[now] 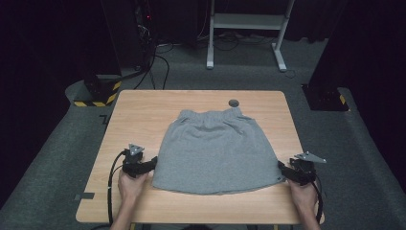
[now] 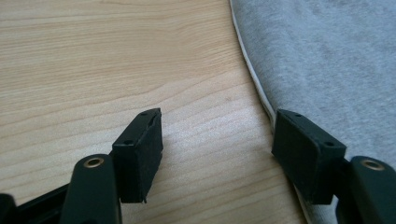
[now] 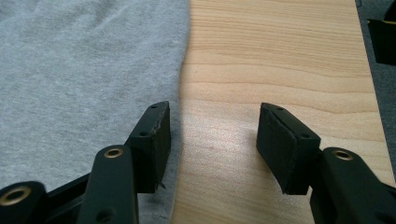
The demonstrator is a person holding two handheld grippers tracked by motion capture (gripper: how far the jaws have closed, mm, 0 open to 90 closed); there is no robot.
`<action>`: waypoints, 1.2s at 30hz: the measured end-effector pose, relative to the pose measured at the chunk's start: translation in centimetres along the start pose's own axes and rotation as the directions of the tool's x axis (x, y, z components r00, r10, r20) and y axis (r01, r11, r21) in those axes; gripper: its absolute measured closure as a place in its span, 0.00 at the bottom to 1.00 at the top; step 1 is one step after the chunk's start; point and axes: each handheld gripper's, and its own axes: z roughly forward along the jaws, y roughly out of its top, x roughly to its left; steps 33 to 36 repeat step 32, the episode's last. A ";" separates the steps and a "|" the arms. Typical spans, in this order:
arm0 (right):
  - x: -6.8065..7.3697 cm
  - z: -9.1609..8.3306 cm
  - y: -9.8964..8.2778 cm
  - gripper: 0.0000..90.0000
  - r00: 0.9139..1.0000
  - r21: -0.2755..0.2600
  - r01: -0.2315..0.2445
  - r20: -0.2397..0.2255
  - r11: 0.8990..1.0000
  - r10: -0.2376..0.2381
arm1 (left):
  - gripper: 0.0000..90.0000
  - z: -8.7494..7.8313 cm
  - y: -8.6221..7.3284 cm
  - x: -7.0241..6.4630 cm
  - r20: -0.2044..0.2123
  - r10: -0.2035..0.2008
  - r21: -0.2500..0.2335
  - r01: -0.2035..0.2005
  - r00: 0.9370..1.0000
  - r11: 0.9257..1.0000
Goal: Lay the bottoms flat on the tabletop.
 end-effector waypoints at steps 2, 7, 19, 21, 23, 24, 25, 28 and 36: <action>0.0 0.0 0.0 0.50 1.000 0.000 -0.001 0.000 1.000 0.001 | 0.38 0.0 -0.2 0.0 -0.003 -0.004 -0.009 0.004 1.000 1.000; 0.0 0.0 0.0 0.49 1.000 0.001 -0.001 0.002 1.000 0.001 | 0.37 0.0 -0.4 -0.1 -0.030 0.025 -0.017 -0.026 0.999 1.000; 0.0 0.0 0.0 0.49 1.000 0.000 -0.001 0.003 1.000 0.001 | 0.34 0.1 -0.4 -0.1 -0.044 0.019 -0.015 -0.020 0.999 1.000; 0.0 0.0 0.0 0.49 1.000 0.001 -0.001 0.003 1.000 0.001 | 0.34 0.1 -0.4 -0.1 -0.046 0.019 -0.016 -0.020 0.999 1.000; 0.1 0.0 0.0 0.49 1.000 0.001 0.000 0.004 1.000 0.000 | 0.34 0.1 -0.4 -0.1 -0.046 0.019 -0.015 -0.020 0.999 1.000; 0.1 0.0 0.0 0.49 1.000 0.001 -0.001 0.005 1.000 0.001 | 0.34 0.1 -0.4 -0.2 -0.046 0.020 -0.015 -0.021 0.999 1.000; 0.1 0.0 0.0 0.49 1.000 0.001 0.000 0.005 1.000 0.000 | 0.34 0.1 -0.4 -0.2 -0.045 0.021 -0.015 -0.022 0.999 1.000; 0.1 0.0 0.0 0.49 1.000 0.002 -0.003 0.007 1.000 0.003 | 0.34 0.0 -0.4 -0.2 -0.043 0.022 -0.014 -0.022 0.999 1.000; 0.0 0.0 0.0 0.49 1.000 -0.001 -0.005 0.002 1.000 0.005 | 0.34 0.0 -0.4 -0.2 -0.043 0.022 -0.014 -0.022 0.999 1.000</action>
